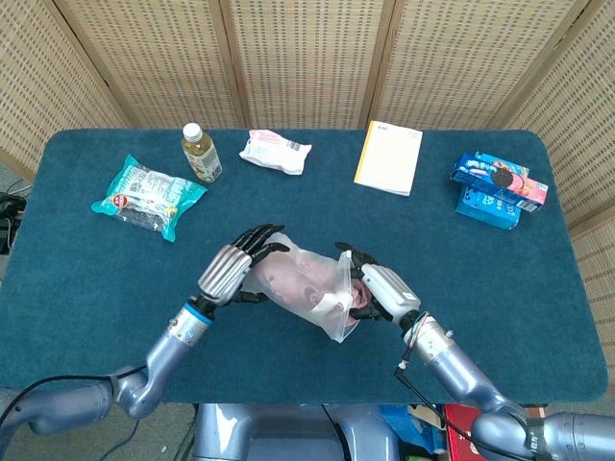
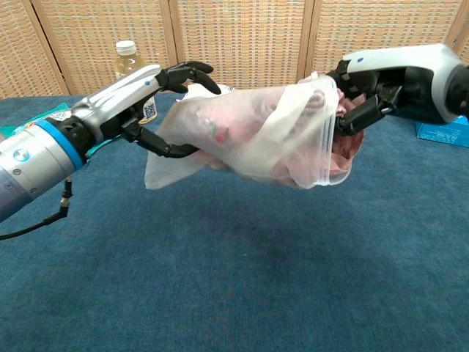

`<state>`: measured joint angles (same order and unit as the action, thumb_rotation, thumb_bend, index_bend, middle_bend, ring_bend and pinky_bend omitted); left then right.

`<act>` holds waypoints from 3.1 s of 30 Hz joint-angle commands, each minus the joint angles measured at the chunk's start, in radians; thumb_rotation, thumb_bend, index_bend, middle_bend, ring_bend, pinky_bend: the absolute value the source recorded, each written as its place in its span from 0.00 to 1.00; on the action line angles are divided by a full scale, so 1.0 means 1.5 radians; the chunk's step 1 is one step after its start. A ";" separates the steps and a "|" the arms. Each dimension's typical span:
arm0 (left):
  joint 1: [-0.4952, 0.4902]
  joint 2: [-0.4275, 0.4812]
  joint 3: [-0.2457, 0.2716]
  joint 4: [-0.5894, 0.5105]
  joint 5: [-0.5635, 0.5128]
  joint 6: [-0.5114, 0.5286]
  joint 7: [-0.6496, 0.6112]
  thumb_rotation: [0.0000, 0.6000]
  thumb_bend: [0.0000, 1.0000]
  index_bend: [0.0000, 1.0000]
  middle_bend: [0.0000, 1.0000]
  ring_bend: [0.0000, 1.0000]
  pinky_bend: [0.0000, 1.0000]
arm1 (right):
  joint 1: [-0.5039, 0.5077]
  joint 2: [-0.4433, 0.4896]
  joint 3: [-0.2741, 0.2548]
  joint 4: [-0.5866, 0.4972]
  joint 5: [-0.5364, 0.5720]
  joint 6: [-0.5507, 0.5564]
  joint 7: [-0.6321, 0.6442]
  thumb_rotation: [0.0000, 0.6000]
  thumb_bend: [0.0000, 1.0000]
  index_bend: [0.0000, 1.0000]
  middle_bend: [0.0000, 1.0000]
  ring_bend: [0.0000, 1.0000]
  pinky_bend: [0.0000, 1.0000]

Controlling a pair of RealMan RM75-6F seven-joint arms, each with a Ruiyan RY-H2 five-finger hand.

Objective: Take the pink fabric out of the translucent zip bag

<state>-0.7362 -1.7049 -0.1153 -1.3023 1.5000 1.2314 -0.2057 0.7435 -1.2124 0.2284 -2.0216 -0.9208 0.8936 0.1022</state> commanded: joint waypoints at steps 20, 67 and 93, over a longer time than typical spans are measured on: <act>-0.046 0.137 0.038 -0.013 -0.034 -0.190 0.276 1.00 0.29 0.06 0.00 0.00 0.00 | -0.011 -0.044 -0.032 0.106 -0.032 -0.056 0.026 1.00 0.70 0.78 0.00 0.00 0.00; -0.147 -0.087 -0.009 0.205 -0.094 -0.278 0.390 1.00 0.54 0.66 0.00 0.00 0.00 | -0.025 -0.034 -0.031 0.103 -0.075 -0.069 0.035 1.00 0.73 0.78 0.00 0.00 0.00; -0.062 0.030 -0.004 0.254 -0.126 -0.242 0.275 1.00 0.54 0.81 0.00 0.00 0.00 | -0.052 -0.011 -0.001 0.147 -0.067 -0.021 0.063 1.00 0.75 0.78 0.01 0.00 0.00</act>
<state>-0.8560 -1.6943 -0.1244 -0.9435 1.3163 0.8587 0.2454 0.6684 -1.2330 0.2238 -1.8046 -1.0221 0.8586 0.1928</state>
